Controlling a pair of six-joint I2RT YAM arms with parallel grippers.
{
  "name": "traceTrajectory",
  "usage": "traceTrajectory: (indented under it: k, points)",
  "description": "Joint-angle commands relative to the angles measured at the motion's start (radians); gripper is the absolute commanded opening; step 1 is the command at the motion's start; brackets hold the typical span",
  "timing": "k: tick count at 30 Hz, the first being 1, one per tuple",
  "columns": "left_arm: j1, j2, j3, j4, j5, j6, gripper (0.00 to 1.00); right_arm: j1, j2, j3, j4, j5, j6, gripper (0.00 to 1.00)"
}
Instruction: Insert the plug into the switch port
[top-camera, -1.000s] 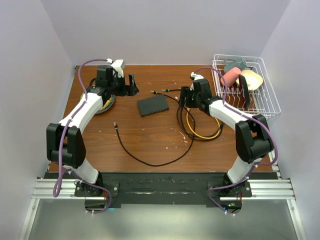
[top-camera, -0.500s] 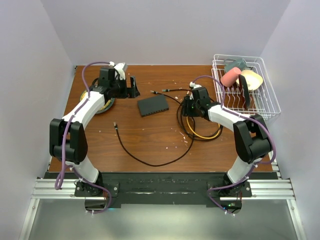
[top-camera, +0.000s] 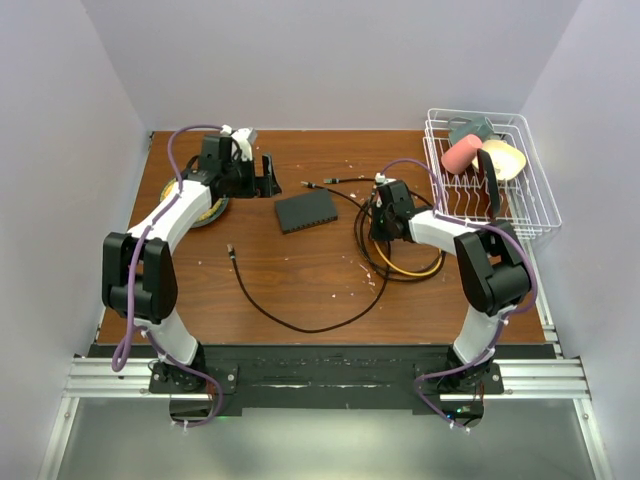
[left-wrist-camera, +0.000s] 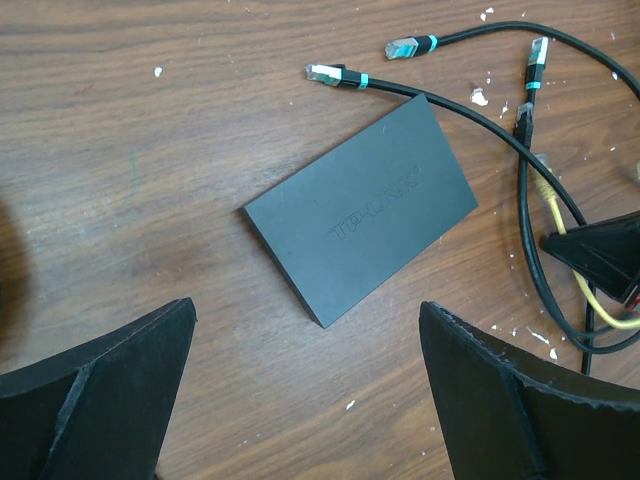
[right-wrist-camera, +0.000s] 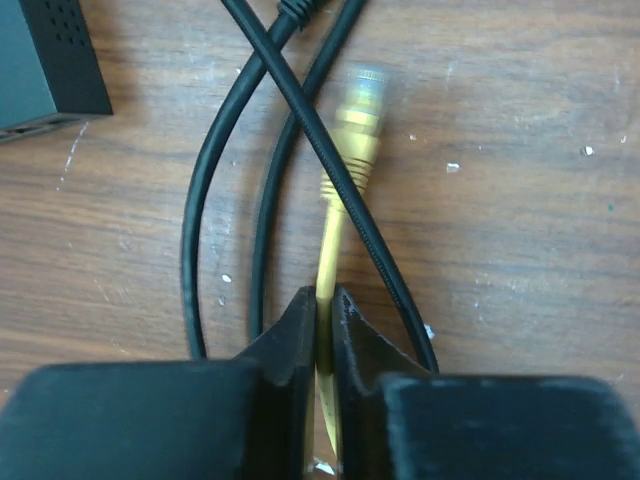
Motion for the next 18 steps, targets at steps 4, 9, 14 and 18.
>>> traceTrajectory:
  k: [4, 9, 14, 18]
  points:
    - [0.005, -0.003, 0.051, -0.010, 0.029, -0.001, 0.99, 0.005, -0.113, 0.040, -0.013, -0.074, -0.021, 0.00]
    - [0.005, -0.004, 0.051, 0.012, 0.141, -0.027, 0.98, 0.007, -0.232, 0.020, 0.062, -0.320, -0.058, 0.00]
    - [0.002, -0.015, 0.025, 0.165, 0.389, -0.151, 0.94, 0.005, -0.268, -0.032, 0.163, -0.567, -0.044, 0.00]
    - [-0.016, -0.032, -0.007, 0.337, 0.466, -0.294, 0.94, 0.007, -0.217, -0.023, 0.203, -0.691, -0.032, 0.00]
